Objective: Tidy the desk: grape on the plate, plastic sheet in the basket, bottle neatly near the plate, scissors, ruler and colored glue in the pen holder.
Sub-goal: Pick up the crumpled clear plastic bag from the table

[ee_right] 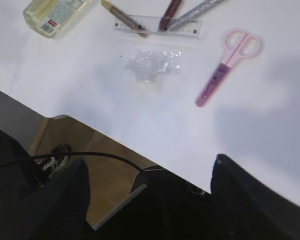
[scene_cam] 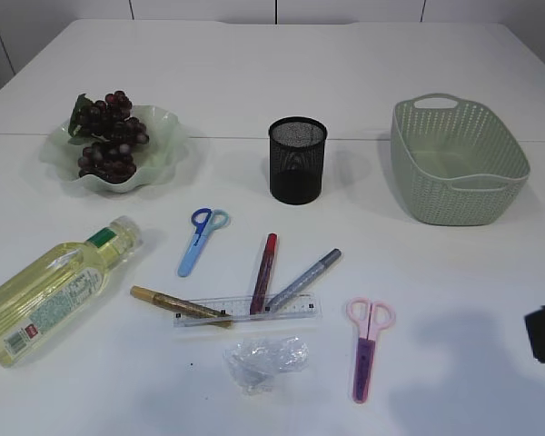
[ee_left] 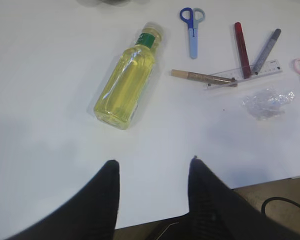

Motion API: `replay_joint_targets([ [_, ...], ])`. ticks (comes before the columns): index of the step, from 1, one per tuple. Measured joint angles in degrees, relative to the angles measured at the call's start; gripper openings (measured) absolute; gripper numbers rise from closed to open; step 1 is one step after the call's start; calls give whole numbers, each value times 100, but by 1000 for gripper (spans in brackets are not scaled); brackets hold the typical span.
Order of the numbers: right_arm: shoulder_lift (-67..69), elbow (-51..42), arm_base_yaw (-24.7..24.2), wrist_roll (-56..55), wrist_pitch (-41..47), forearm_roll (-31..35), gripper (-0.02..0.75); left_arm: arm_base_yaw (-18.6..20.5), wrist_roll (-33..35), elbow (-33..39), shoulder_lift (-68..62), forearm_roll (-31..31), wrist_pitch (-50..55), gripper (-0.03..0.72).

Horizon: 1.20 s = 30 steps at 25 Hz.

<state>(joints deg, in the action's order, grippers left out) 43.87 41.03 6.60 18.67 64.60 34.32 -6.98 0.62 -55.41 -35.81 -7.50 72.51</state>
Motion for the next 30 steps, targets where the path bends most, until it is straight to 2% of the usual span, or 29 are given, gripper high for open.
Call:
replay_joint_targets([
  [8,924,0,0,1190,-321,1215,583,0,0,0,0,0,0,333],
  [16,1102,0,0,1363,-328,1434,583,0,0,0,0,14,4,333],
  [21,1102,0,0,2103,-363,2185,571,0,0,0,0,14,4,333],
  [24,1102,24,0,2091,-477,1808,533,0,0,0,0,14,4,333],
  [27,1102,113,53,1659,-591,876,497,0,0,0,0,14,4,333],
  [30,1106,276,346,1000,-596,-146,481,0,0,0,0,18,4,333],
])
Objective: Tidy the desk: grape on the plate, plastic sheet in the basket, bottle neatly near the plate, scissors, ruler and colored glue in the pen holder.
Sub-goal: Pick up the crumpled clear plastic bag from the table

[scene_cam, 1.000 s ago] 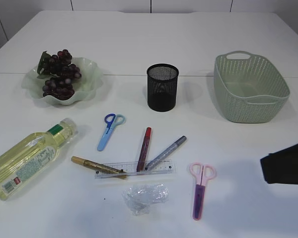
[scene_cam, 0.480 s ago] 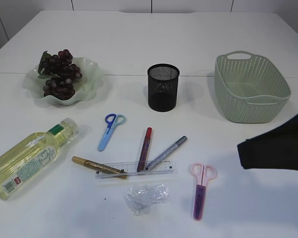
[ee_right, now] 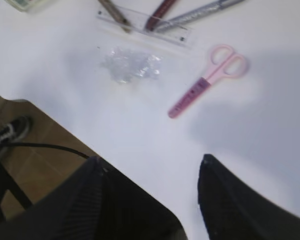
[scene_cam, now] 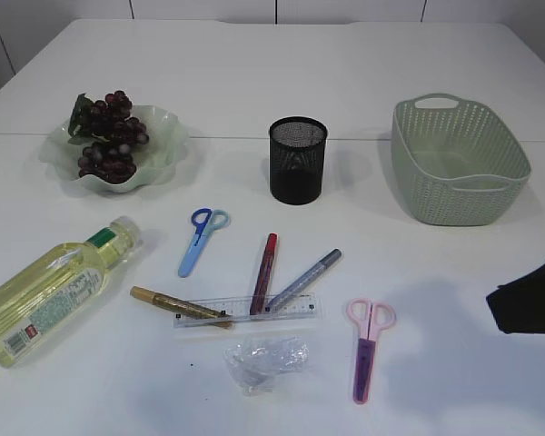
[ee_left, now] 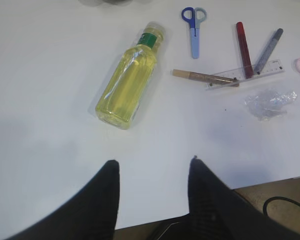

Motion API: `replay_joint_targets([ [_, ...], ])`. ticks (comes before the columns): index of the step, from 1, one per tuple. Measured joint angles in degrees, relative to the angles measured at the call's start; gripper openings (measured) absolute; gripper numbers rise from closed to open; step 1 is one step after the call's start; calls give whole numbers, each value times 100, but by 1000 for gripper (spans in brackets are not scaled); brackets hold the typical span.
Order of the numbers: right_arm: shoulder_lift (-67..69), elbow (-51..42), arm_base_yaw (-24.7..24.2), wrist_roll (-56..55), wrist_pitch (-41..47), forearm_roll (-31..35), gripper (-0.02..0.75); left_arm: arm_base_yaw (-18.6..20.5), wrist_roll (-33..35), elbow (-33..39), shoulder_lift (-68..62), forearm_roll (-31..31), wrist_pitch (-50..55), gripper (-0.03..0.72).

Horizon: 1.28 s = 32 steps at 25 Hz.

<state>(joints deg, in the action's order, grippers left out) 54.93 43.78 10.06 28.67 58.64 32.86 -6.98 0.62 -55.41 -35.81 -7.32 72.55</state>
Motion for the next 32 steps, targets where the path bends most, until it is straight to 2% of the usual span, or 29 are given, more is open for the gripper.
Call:
replay_joint_targets([
  [3,109,213,439,-836,52,-965,479,0,0,0,0,9,0,333],
  [9,817,537,1637,-2288,406,-2238,478,0,0,0,0,22,0,333],
  [13,1556,751,2395,-2978,406,-2774,478,0,0,0,0,41,0,333],
  [18,2568,1144,3062,-3316,112,-3180,478,0,0,0,0,162,0,333],
  [22,3133,1684,3376,-3232,-249,-3205,478,0,0,0,0,247,0,333],
  [32,4309,2692,3411,-2947,-454,-3253,477,0,0,0,0,287,0,333],
])
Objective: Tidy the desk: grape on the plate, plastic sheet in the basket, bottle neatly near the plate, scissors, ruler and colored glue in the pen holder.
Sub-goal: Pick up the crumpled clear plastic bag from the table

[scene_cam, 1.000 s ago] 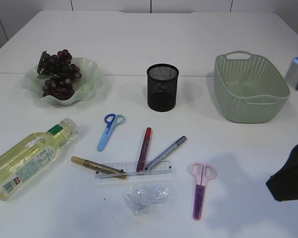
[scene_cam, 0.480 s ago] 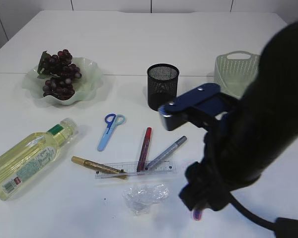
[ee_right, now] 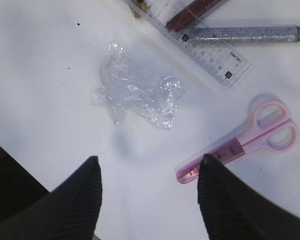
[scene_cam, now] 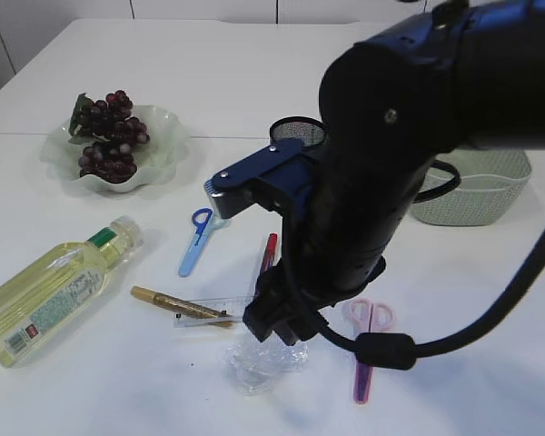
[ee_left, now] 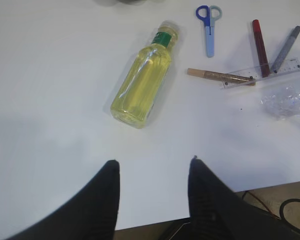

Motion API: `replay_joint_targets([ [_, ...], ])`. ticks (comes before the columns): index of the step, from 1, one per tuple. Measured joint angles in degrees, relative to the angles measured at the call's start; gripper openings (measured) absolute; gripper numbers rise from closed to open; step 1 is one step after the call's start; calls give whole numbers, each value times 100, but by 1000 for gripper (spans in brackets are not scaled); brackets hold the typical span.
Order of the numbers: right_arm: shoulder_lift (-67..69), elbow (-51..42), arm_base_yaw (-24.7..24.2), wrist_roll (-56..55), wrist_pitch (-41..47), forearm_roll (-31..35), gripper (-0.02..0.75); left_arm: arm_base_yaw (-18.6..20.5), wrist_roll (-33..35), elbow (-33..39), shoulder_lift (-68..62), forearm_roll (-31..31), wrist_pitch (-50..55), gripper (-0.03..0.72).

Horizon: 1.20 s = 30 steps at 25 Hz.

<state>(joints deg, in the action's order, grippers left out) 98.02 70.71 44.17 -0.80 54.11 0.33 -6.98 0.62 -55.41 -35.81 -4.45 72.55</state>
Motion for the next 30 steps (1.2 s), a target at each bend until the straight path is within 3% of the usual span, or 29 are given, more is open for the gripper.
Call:
replay_joint_targets([
  [30,1321,167,21,-13,-1025,251,481,0,-62,0,0,30,0,333],
])
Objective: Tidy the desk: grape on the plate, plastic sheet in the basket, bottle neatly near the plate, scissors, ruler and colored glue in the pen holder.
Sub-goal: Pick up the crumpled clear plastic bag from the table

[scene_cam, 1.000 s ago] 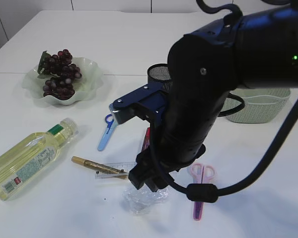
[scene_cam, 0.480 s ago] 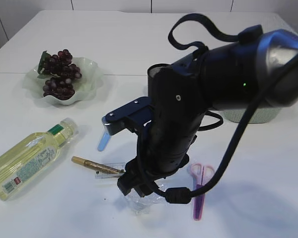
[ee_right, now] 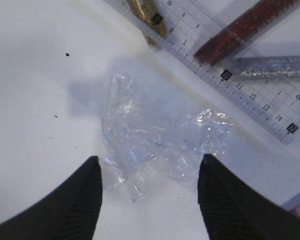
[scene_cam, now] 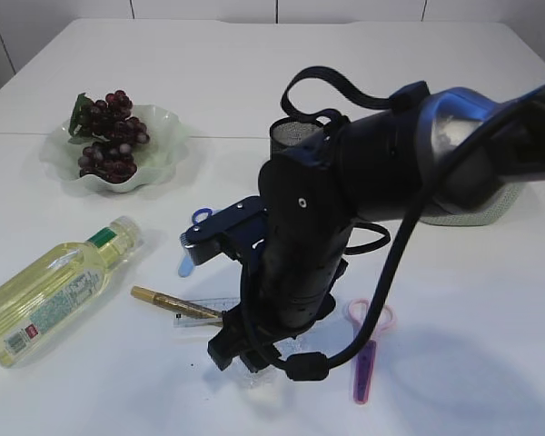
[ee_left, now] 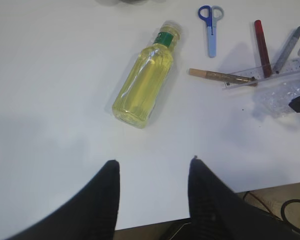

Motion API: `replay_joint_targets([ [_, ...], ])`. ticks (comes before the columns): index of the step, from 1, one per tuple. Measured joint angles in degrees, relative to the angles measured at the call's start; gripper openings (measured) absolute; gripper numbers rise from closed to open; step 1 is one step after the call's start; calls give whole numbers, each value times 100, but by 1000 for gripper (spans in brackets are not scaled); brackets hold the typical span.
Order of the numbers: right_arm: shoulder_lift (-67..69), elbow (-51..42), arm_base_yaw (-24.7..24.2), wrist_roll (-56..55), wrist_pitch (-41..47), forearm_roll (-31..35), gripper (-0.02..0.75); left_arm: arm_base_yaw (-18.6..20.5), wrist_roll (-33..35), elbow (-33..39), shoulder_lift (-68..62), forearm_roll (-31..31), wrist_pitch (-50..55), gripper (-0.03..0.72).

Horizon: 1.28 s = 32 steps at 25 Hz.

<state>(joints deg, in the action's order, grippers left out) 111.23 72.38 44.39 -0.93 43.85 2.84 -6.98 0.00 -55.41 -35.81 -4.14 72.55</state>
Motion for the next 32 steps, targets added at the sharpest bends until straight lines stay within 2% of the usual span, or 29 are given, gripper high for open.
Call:
replay_joint_targets([
  [8,12,0,13,0,0,59,482,0,0,0,0,0,0,333],
  [13,12,239,189,-117,119,70,531,0,0,0,0,0,0,333],
  [18,12,453,282,-192,205,46,542,0,0,0,0,0,0,333],
  [32,12,463,282,-368,502,-596,543,0,-88,0,0,0,0,370],
])
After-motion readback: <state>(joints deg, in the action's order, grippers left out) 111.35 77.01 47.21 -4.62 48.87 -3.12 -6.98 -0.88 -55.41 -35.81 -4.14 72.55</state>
